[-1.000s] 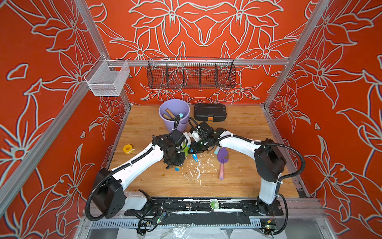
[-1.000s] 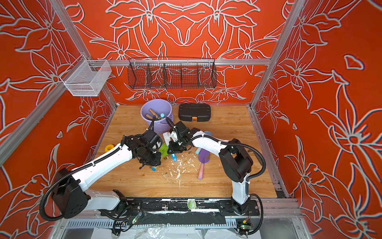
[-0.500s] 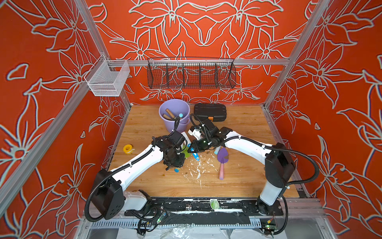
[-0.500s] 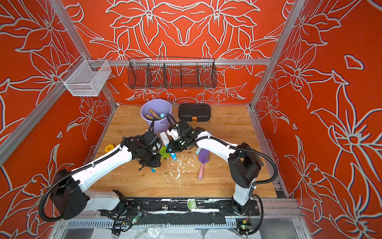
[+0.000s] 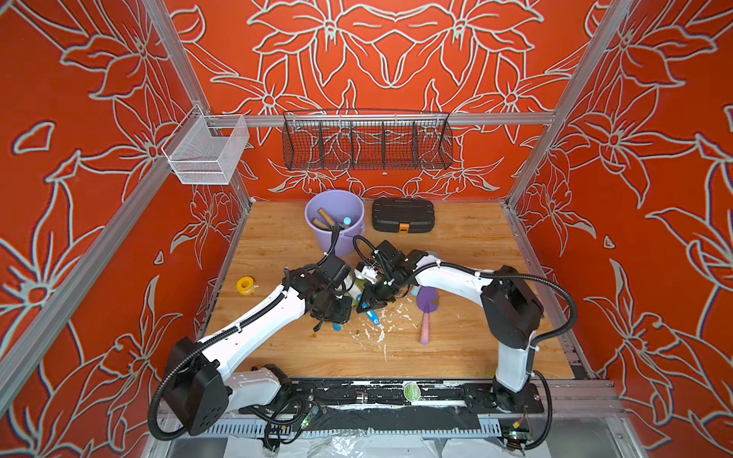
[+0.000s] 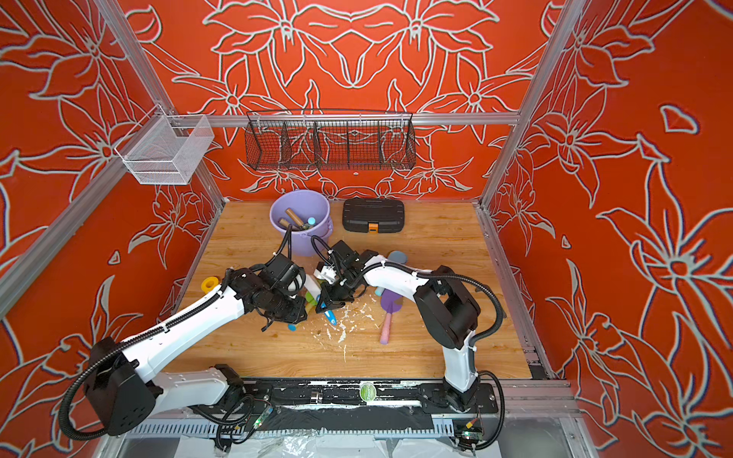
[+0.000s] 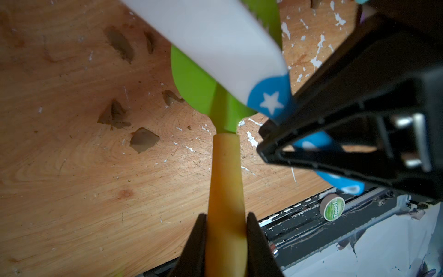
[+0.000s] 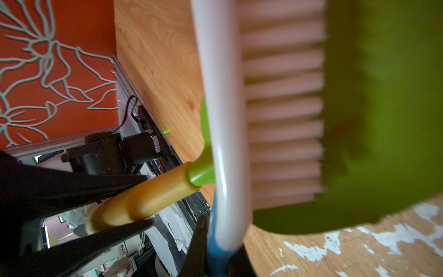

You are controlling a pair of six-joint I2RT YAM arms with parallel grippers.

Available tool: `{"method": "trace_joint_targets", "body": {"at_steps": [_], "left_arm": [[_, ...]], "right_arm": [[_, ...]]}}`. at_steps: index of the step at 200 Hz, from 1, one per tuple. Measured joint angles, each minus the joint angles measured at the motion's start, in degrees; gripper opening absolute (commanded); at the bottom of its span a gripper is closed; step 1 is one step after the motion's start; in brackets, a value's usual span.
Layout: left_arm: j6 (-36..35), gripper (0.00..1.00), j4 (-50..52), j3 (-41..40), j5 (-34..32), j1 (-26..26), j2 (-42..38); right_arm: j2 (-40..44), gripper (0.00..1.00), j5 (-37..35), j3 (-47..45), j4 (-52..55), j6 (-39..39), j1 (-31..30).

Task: Brush the soil off the hand trowel and place it into the bucket
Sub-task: Brush off the soil from the hand trowel.

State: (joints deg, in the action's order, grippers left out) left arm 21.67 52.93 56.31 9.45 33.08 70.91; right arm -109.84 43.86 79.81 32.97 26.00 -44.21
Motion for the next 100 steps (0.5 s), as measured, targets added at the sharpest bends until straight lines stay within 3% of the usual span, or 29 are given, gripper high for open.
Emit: {"method": "trace_joint_targets", "body": {"at_steps": [56, 100], "left_arm": [[-0.02, 0.00, -0.15, -0.31, -0.98, 0.02, -0.42], [0.87, 0.00, -0.85, -0.31, -3.39, 0.02, 0.46]], "right_arm": [[0.52, 0.00, -4.94, 3.08, 1.46, -0.24, 5.68], [5.66, 0.00, -3.23, -0.90, -2.60, 1.18, 6.03]]}}
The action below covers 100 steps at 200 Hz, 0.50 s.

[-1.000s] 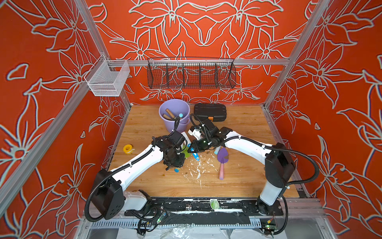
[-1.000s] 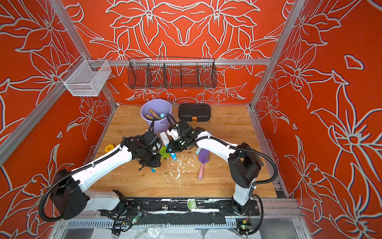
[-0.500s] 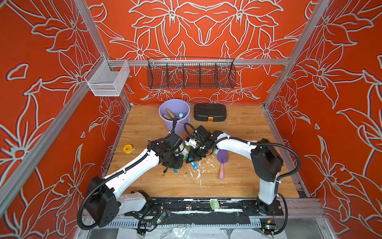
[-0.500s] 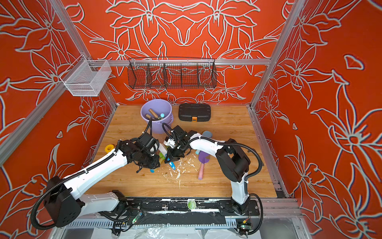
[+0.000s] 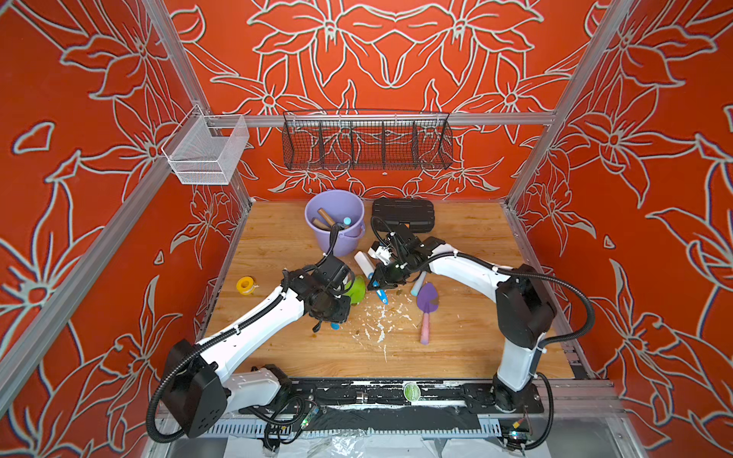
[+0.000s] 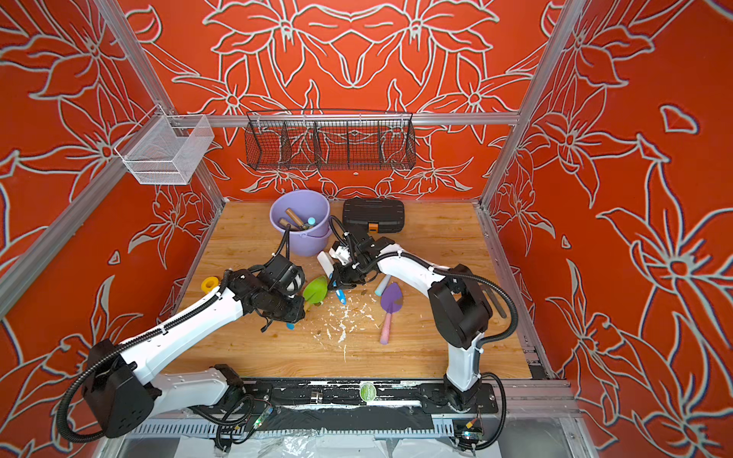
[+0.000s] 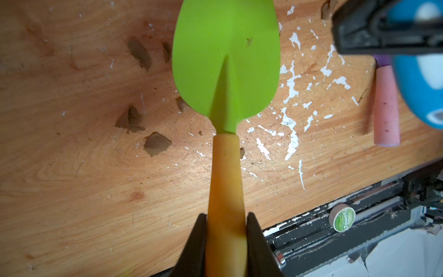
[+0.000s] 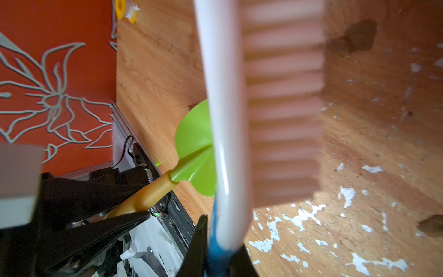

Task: Brush the soil off the hand trowel and place it into the bucket
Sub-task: Brush off the soil from the hand trowel.

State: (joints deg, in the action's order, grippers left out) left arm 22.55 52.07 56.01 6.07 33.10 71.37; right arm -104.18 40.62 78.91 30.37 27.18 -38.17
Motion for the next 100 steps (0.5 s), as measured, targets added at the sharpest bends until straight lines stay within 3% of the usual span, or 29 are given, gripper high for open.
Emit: {"method": "trace_joint_targets", "body": {"at_steps": [32, 53, 73, 100], "left_arm": [[0.15, 0.00, -1.20, -0.24, 2.97, -1.79, 2.62], [-0.04, 0.00, -4.13, -1.64, 12.76, -8.07, 2.16], [0.00, 0.00, -5.51, -2.45, 22.16, -14.64, 1.97], [0.79, 0.00, -7.85, -2.82, 34.18, -19.12, 0.50]], "right_arm": [[5.68, 0.00, 6.49, -11.54, -13.07, 7.30, 1.81], [8.44, 0.00, 8.85, -17.81, -19.19, 12.26, 4.02], [11.21, 0.00, 8.07, -18.45, -17.73, 12.11, 5.20], [16.74, 0.00, 7.39, -18.27, -14.56, 10.51, 5.40]]}}
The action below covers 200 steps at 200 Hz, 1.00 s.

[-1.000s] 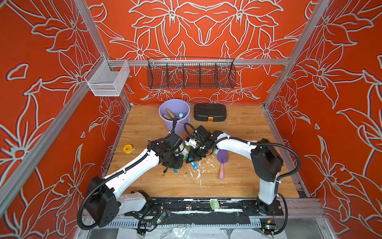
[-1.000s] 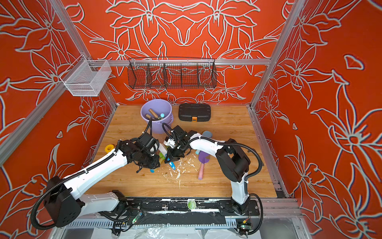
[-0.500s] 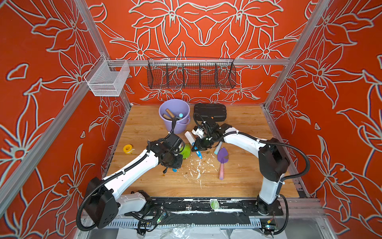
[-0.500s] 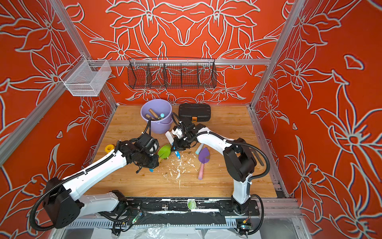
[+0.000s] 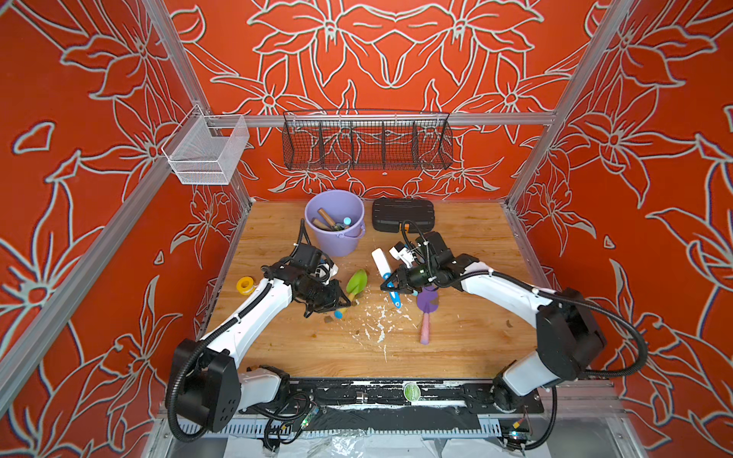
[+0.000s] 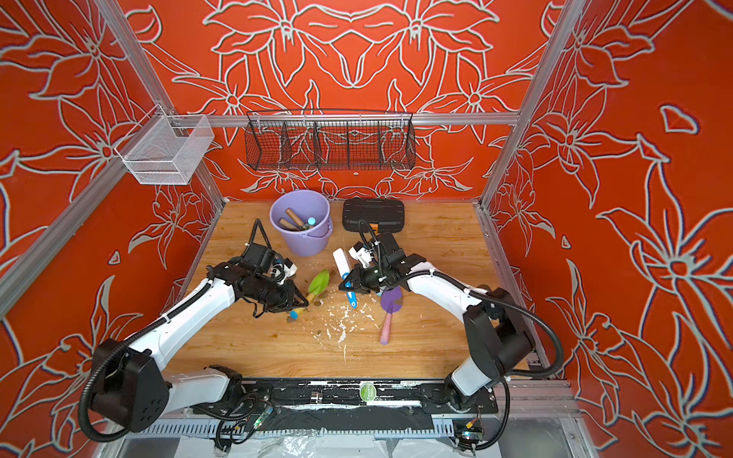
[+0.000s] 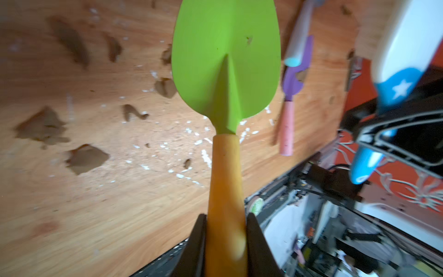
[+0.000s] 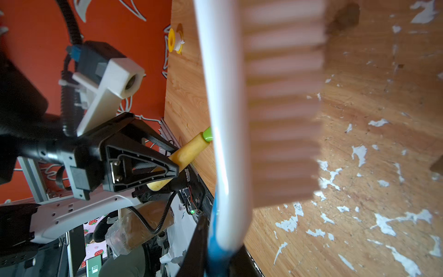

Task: Brush the soil off the hand trowel and place it into the bucket
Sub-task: Brush off the soil from the hand trowel.

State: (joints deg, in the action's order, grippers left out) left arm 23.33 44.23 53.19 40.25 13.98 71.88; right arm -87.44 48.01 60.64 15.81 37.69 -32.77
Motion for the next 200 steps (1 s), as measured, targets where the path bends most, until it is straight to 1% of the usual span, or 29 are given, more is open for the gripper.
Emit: {"method": "trace_joint_targets", "body": {"at_steps": [16, 29, 53, 64, 85, 110, 132, 163, 200], "left_arm": [[2.51, 0.00, -4.24, -1.95, 7.98, -2.38, -1.53], [4.85, 0.00, -7.76, -4.17, 12.79, -4.22, -2.43], [8.81, 0.00, -12.04, -7.21, 18.67, -7.02, -2.99], [11.96, 0.00, -15.54, -8.94, 21.38, -8.17, -3.45], [18.75, 0.00, -23.69, -12.55, 25.59, -9.94, -4.72], [25.77, 0.00, -31.50, -15.08, 28.63, -10.99, -5.51], [29.40, 0.00, -35.60, -15.74, 29.99, -11.04, -5.95], [30.99, 0.00, -37.57, -15.74, 31.01, -11.06, -6.45], [31.21, 0.00, -37.88, -15.76, 31.45, -11.06, -6.64]], "right_arm": [[2.64, 0.00, 0.96, -0.81, -1.01, 0.37, 0.20], [4.02, 0.00, 2.12, -2.32, -3.02, 1.38, 0.48], [5.03, 0.00, 3.89, -5.29, -6.32, 3.54, 0.68], [5.33, 0.00, 5.09, -6.60, -8.37, 5.05, 0.72], [6.36, 0.00, 7.50, -10.43, -16.76, 10.38, 0.81], [6.80, 0.00, 9.51, -15.02, -29.94, 19.02, 0.96], [6.58, 0.00, 10.12, -17.92, -41.48, 25.94, 0.96], [4.96, 0.00, 10.23, -19.08, -55.34, 33.77, 0.96], [1.38, 0.00, 10.58, -18.36, -65.92, 38.99, 0.04]]}}
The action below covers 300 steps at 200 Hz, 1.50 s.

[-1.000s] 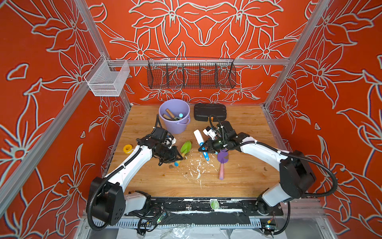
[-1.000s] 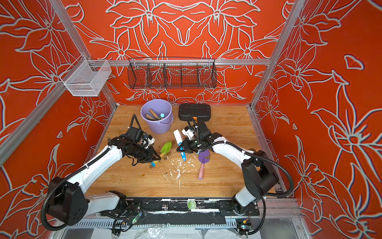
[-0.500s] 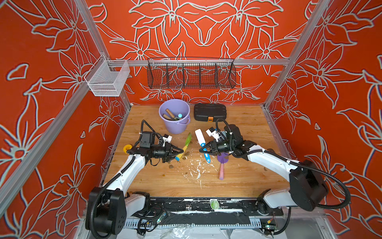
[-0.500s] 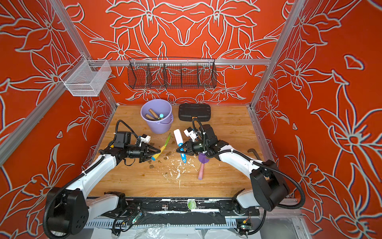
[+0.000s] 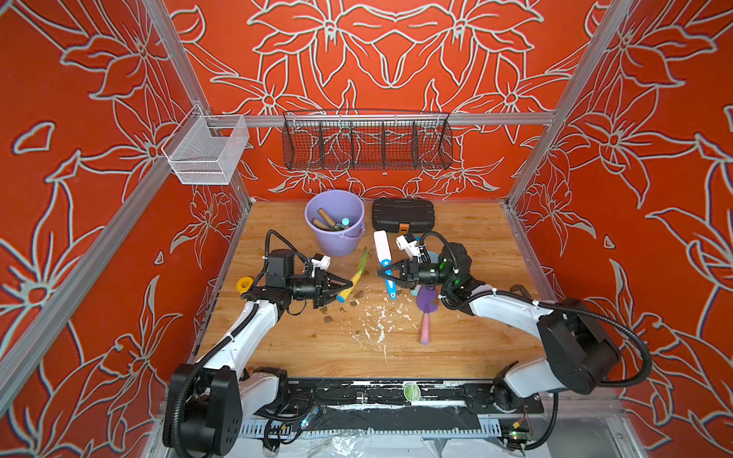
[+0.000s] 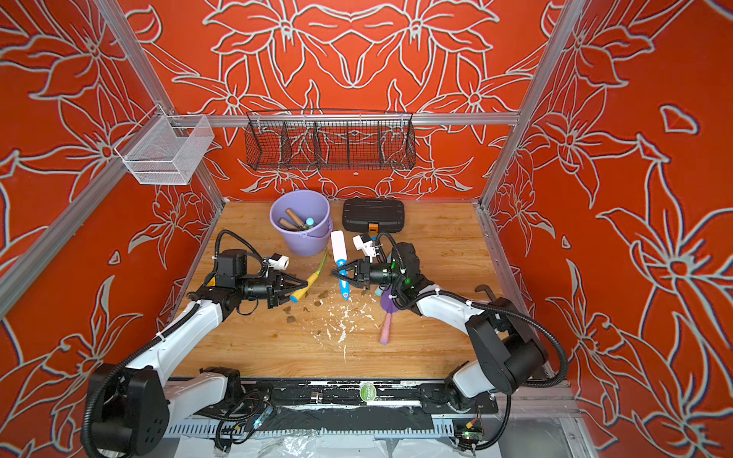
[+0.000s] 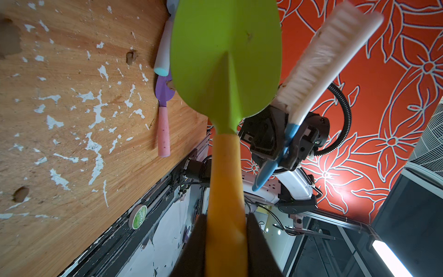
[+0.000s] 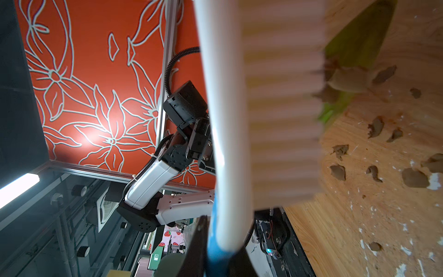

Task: Brush the soil off the hand trowel and place it into the bucket
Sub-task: Brush off the soil from the hand trowel.

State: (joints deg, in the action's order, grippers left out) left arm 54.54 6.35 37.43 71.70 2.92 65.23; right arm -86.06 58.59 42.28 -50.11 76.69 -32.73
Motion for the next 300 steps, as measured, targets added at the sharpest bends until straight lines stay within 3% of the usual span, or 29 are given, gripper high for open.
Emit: {"method": "trace_joint_targets", "body": {"at_steps": [76, 144, 254, 279, 300], "left_arm": [[0.04, 0.00, 0.28, 0.00, 0.13, -0.44, -0.04], [0.81, 0.00, 2.49, -0.59, -0.50, -0.85, -0.04], [-3.50, 0.00, 6.71, 0.09, 1.25, -4.63, -3.13], [-11.74, 0.00, 17.03, 5.95, -4.37, -4.98, -3.21], [-17.59, 0.00, 22.45, 11.21, -13.25, -3.58, -5.25]], "right_arm": [[-13.29, 0.00, 0.02, -0.22, -20.74, 9.99, -2.62], [-19.23, 0.00, -1.88, -1.25, -29.66, 10.51, -1.27], [-22.67, 0.00, -2.36, -1.27, -26.53, 10.23, 1.51], [-17.73, 0.00, -0.92, -1.42, -18.01, 7.34, 1.46], [-11.26, 0.00, -0.81, -1.64, -6.86, 2.80, 1.46]]}}
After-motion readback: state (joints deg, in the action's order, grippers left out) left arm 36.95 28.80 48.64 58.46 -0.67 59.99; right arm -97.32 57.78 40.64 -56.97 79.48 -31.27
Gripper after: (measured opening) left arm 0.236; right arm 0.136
